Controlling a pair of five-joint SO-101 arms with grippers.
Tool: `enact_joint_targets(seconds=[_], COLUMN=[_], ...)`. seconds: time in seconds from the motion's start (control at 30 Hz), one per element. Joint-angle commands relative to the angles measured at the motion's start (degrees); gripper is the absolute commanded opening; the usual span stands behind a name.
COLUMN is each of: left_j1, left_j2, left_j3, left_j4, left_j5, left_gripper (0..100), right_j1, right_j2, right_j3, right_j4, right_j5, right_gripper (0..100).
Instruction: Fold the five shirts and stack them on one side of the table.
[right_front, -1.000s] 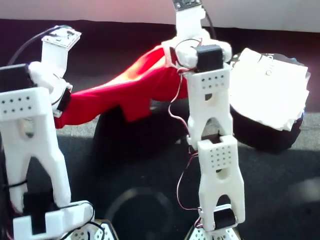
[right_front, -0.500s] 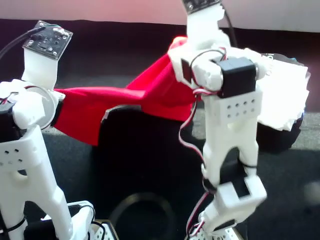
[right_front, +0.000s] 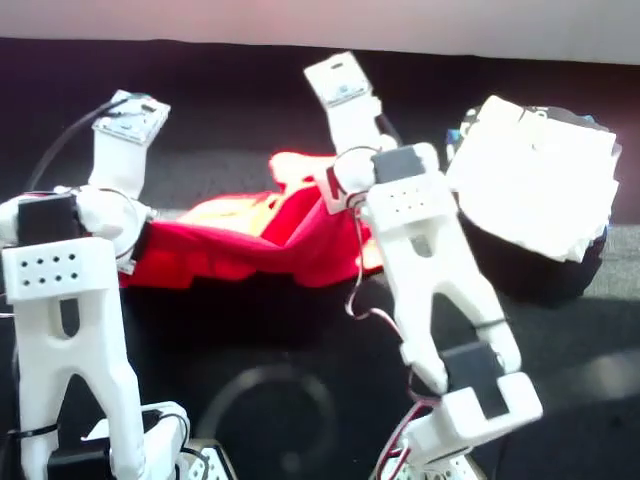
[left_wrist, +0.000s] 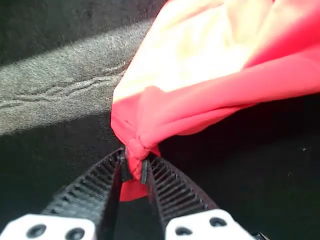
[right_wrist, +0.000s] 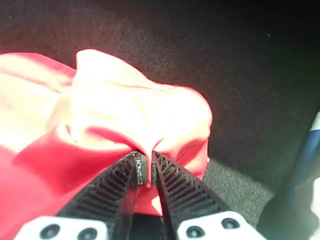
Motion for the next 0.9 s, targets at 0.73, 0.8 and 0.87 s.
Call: enact_joint_targets(seconds=[0.73, 0.8, 0.87], left_j1=[-0.4, -0.4, -0.48], left_j2=[-1.36, -1.36, -1.45], left_j3=[8.57, 8.57, 8.57], left_j4=[-9.05, -9.05, -9.05], left_j5=[-0.09, -0.09, -0.09], left_gripper=[1, 1, 1], right_j1=[7.43, 7.43, 7.6], right_j2=[3.65, 7.78, 12.18], right_j3=[-22.73, -22.73, -22.73], right_j4=[36.0, 34.77, 33.8], right_j5=[-4.4, -4.84, -4.84], right_gripper=[20.9, 20.9, 20.9])
